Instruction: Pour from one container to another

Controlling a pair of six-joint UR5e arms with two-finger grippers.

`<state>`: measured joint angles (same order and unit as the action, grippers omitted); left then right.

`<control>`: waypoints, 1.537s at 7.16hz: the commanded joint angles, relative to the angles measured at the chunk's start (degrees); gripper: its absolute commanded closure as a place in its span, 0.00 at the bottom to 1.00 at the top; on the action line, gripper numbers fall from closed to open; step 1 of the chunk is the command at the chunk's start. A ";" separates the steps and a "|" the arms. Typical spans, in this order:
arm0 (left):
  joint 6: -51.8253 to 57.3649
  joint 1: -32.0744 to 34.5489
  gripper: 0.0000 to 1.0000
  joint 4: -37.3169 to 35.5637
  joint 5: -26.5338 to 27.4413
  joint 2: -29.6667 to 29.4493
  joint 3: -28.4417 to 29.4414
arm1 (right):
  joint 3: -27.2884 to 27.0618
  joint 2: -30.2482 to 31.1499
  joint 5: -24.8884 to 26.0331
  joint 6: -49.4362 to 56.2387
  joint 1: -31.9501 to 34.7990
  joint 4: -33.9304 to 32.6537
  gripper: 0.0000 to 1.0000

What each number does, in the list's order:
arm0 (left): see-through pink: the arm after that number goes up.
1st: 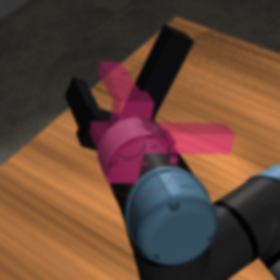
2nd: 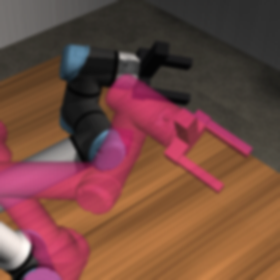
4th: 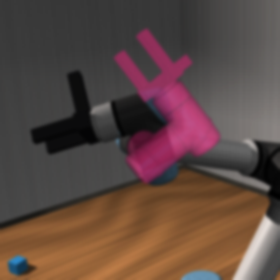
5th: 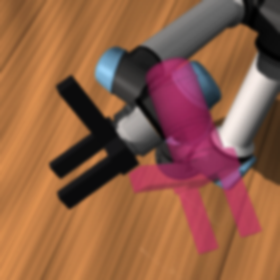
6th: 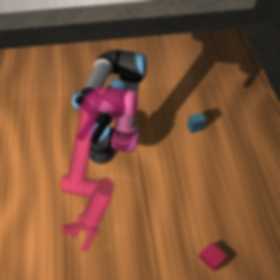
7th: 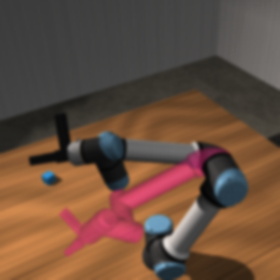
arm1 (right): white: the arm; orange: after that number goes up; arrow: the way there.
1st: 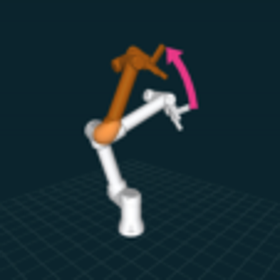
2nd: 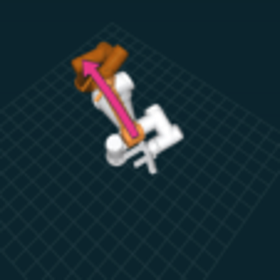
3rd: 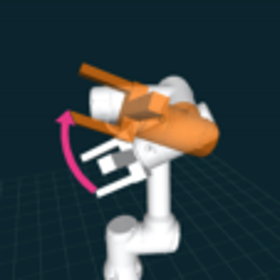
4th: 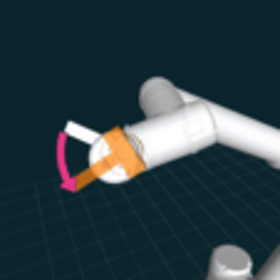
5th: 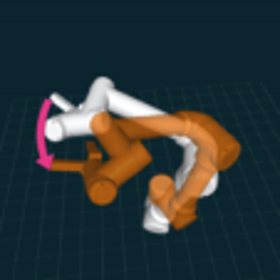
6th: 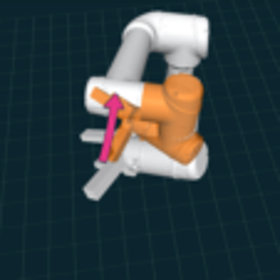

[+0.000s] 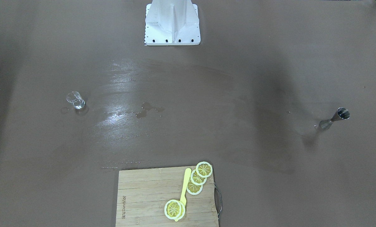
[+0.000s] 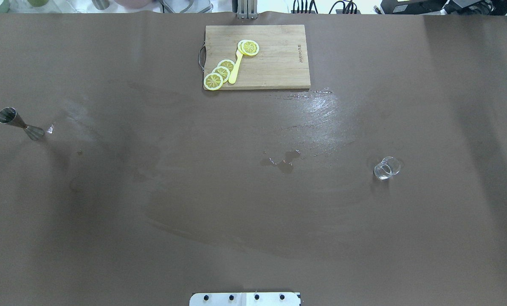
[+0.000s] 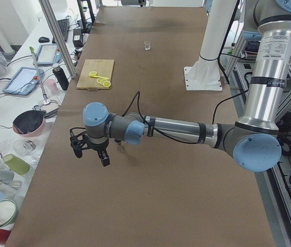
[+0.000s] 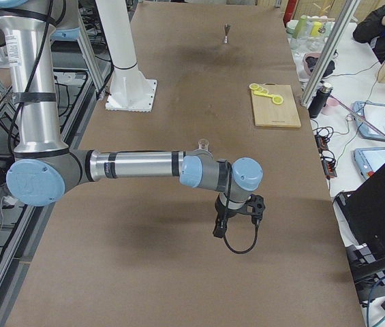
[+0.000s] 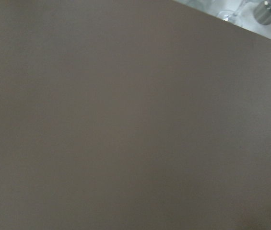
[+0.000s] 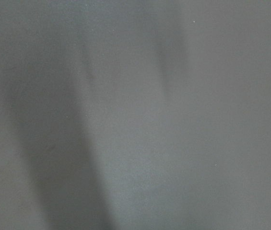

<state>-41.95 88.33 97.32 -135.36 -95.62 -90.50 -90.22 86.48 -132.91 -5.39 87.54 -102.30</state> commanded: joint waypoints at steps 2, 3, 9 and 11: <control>25.99 0.62 0.01 -2.48 0.35 11.49 -6.45 | 0.22 0.00 -0.16 -0.23 0.00 0.61 0.00; 32.30 0.62 0.01 -3.36 2.54 11.59 -6.45 | 0.39 0.00 -0.33 -0.41 0.00 0.79 0.00; 49.42 6.33 0.01 -12.94 4.75 15.37 -8.29 | 0.83 0.00 -0.68 -0.41 0.00 0.79 0.00; 49.42 6.51 0.01 -13.39 4.58 15.90 -8.91 | 0.92 0.00 -0.95 -0.41 0.00 0.79 0.00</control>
<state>7.46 94.67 84.15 -130.72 -80.14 -99.16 -89.35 86.48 -133.69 -5.81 87.53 -101.51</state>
